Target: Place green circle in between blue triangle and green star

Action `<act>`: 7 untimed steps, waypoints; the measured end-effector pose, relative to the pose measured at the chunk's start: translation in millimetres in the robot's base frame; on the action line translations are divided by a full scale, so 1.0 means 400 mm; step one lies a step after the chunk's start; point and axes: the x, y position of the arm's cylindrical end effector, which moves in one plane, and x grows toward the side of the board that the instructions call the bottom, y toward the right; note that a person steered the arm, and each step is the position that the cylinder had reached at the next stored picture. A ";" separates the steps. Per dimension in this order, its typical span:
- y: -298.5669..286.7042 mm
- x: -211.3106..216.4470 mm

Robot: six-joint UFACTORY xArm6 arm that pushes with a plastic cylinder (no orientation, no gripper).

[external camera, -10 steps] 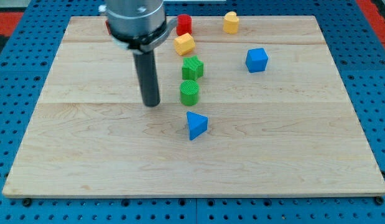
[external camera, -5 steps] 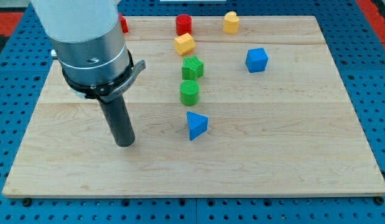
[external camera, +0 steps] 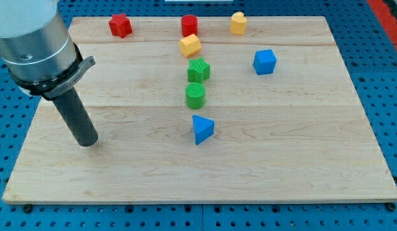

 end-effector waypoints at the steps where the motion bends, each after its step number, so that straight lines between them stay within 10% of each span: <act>1: -0.035 0.033; 4: -0.063 0.122; 7: 0.385 0.188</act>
